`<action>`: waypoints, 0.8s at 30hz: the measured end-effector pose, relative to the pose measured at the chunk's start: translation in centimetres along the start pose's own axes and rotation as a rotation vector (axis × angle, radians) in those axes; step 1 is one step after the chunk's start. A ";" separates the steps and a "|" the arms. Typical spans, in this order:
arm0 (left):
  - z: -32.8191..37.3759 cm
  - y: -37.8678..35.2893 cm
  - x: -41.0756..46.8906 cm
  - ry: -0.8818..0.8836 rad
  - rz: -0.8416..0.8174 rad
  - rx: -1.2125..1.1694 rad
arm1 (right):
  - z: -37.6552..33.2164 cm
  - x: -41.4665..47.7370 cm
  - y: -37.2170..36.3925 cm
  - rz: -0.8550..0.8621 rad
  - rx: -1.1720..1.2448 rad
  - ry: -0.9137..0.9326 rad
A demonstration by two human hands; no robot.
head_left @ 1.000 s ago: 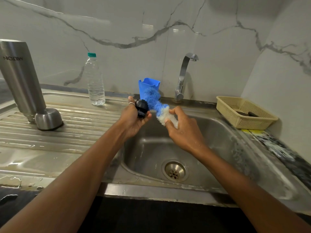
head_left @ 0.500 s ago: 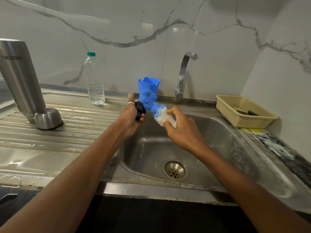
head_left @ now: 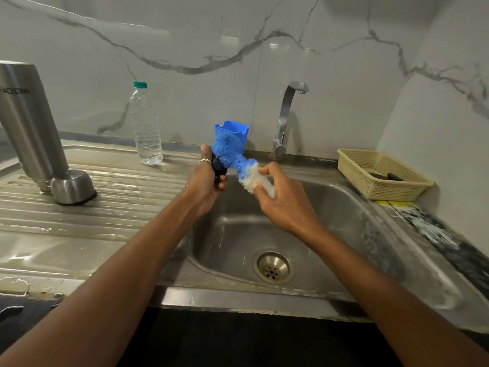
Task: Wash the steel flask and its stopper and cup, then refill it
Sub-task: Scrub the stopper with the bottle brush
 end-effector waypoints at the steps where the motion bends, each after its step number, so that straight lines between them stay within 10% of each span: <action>1: 0.0 -0.1 -0.1 0.000 0.008 -0.002 | 0.2 0.2 0.1 0.008 -0.002 -0.016; 24: 0.5 1.6 -0.6 0.098 0.120 0.008 | -1.1 -1.0 0.1 -0.025 0.016 0.123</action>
Point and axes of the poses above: each hand's wrist, its own x-axis towards the middle knuckle, its own y-axis out of the back of the hand, z = x × y, the point moved 7 cm from there along x, towards the middle knuckle, and after that the axes turned 15 degrees about -y, right-handed, at the moved point
